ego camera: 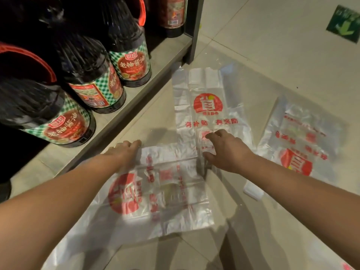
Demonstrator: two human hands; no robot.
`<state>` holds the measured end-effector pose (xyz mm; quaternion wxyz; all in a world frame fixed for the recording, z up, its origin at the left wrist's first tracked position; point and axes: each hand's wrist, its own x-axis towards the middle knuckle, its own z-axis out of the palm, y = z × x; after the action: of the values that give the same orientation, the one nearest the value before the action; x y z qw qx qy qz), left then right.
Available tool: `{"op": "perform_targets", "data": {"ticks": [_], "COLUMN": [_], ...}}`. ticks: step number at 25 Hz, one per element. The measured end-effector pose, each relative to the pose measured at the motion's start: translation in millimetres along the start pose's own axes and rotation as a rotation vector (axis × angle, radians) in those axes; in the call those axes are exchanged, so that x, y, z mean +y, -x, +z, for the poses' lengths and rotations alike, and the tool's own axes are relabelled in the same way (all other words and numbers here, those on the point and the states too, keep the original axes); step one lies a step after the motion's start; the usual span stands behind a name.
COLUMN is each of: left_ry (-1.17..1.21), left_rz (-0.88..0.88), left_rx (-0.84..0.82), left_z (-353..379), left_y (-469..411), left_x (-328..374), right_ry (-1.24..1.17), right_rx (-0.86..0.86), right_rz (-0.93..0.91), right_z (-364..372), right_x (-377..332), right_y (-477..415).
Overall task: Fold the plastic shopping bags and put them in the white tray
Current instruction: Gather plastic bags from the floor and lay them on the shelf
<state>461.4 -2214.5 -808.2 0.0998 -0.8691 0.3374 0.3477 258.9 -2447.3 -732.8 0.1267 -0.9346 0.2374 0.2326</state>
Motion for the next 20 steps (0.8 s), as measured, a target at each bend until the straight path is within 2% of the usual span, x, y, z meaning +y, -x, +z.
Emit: {"op": "perform_targets", "data": {"ticks": [4,7,11,14,17,20], "left_ry": [-0.021,-0.051,0.122,0.265,0.185,0.099], "left_rz": [-0.006,0.091,0.247,0.337,0.409,0.374], "left_rx": [0.144,0.104,0.145,0.166,0.227,0.227], "left_z": [11,16,7,-1,-4,-6], "left_y": [-18,-17,-25,-22,-17,-19], "left_x": [-5,-1,5,12,20,23], "right_ry": [-0.099,-0.248,-0.451,-0.535,-0.556,-0.652], "right_rx": [0.009,0.052,0.277,0.309,0.316,0.312], "right_rz": [0.122,0.218,0.418,0.593,0.685,0.665], "right_z": [1,-3,1,20,31,28], "right_x": [26,50,92,120,135,137], "right_y": [-29,-53,-94,-123,-141,-153]}}
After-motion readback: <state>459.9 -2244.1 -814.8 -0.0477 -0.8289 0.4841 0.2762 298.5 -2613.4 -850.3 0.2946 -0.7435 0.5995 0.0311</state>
